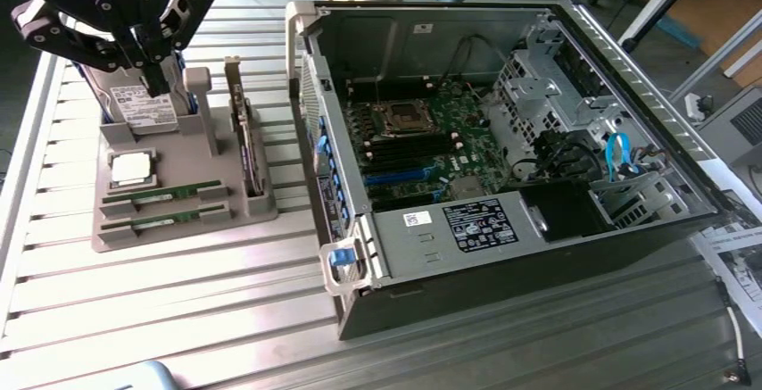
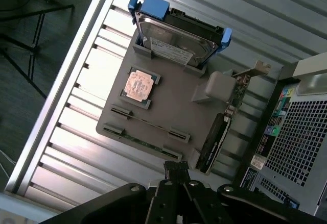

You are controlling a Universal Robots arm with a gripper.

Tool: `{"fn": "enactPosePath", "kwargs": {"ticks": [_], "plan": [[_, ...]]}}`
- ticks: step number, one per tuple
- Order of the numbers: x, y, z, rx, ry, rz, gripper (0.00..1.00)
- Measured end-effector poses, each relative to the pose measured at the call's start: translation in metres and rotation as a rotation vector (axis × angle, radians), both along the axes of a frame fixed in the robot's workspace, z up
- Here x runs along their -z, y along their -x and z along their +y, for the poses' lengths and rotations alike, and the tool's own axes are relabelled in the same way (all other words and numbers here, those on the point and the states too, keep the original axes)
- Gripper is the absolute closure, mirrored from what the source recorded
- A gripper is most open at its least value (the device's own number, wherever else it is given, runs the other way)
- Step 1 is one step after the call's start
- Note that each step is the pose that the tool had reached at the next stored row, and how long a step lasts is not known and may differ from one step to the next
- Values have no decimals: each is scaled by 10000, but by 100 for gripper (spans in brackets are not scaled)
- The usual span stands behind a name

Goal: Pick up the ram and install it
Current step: 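Pick up the ram and move it above insertion slot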

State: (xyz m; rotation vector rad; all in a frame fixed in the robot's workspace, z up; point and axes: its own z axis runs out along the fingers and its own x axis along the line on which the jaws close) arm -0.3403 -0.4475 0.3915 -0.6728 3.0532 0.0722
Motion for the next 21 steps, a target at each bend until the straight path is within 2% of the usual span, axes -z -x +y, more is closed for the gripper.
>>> {"fn": "enactPosePath", "kwargs": {"ticks": [21], "plan": [[0,0,0,-866,-1,-1,89]]}}
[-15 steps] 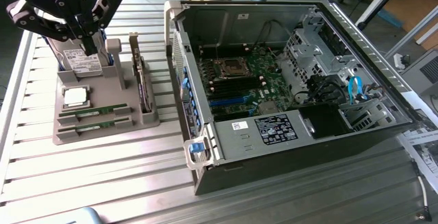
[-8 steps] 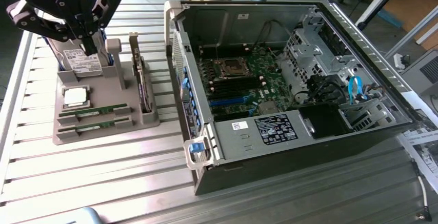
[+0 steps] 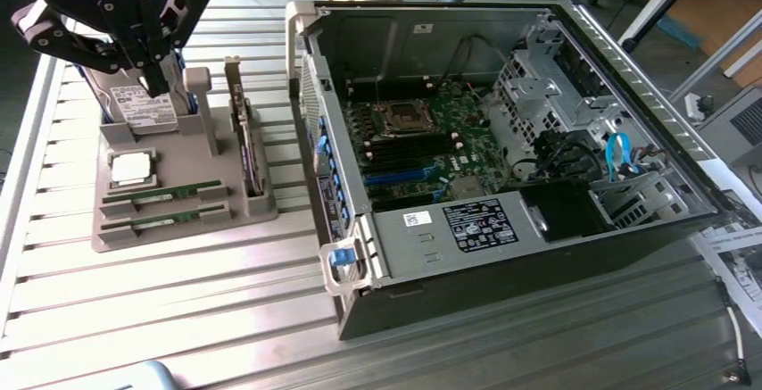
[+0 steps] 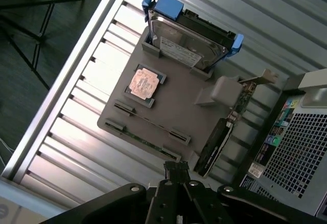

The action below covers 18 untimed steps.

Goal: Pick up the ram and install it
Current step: 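Pick up the ram and move it above insertion slot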

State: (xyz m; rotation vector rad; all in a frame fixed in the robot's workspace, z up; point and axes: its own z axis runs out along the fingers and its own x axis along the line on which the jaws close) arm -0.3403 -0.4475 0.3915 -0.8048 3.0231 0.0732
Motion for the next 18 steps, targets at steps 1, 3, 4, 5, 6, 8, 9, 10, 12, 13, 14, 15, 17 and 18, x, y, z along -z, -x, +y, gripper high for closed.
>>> {"fn": "enactPosePath", "kwargs": {"ticks": [1,3,4,5,6,8,9,10,12,13,14,15,17,18], "plan": [[0,0,0,-39,0,0,89],[0,0,0,-122,0,0,89],[0,0,0,-159,0,1,89],[0,0,0,-196,0,0,89],[0,0,0,-237,0,0,89],[0,0,0,-308,0,0,89],[0,0,0,-347,0,0,89],[0,0,0,-394,0,0,89],[0,0,0,-464,0,0,89],[0,0,0,-503,0,0,89],[0,0,0,-539,0,1,89],[0,0,0,-577,0,0,89],[0,0,0,-650,1,0,89],[0,0,0,-688,0,0,89]]}}
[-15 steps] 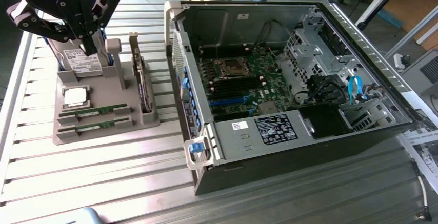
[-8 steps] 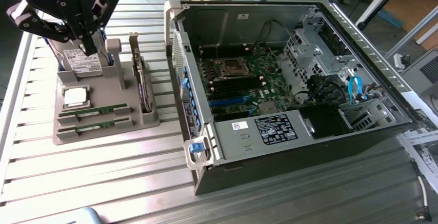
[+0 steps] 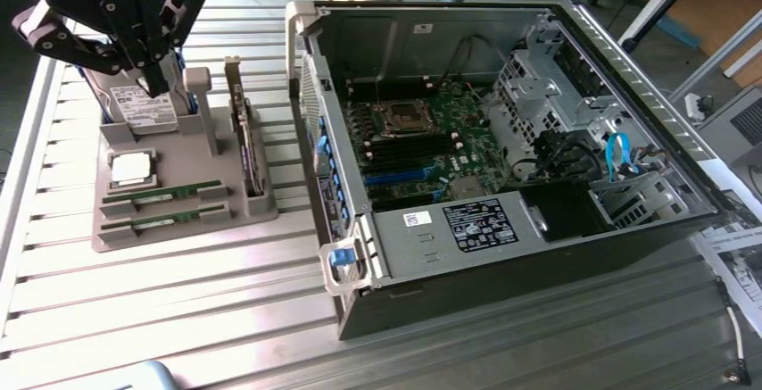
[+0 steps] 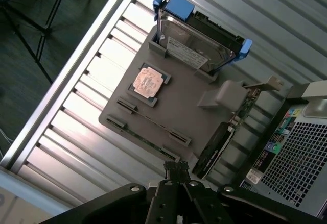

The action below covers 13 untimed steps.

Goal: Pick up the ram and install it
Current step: 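Pick up the ram and move it above insertion slot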

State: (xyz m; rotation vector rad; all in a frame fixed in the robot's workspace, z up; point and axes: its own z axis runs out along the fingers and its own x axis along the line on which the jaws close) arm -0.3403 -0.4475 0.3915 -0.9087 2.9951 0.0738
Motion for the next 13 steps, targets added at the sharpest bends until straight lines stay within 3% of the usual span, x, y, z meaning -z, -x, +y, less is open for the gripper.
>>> {"fn": "enactPosePath", "kwargs": {"ticks": [13], "plan": [[0,0,0,-515,1,1,89]]}}
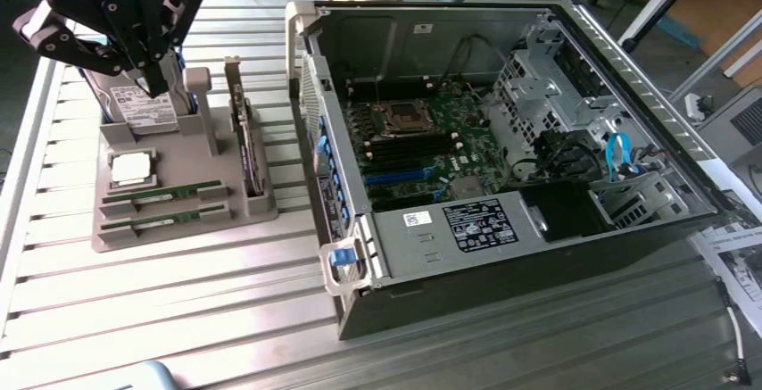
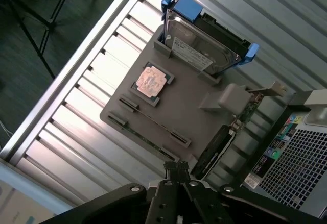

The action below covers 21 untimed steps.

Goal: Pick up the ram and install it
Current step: 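Pick up the ram and move it above insertion slot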

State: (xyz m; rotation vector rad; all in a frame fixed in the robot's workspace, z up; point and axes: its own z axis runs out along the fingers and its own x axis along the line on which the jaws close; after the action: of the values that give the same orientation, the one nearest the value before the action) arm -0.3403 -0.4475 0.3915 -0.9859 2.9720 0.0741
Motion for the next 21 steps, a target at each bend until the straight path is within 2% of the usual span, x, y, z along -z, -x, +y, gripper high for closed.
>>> {"fn": "enactPosePath", "kwargs": {"ticks": [21], "plan": [[0,0,0,-810,0,-1,89]]}}
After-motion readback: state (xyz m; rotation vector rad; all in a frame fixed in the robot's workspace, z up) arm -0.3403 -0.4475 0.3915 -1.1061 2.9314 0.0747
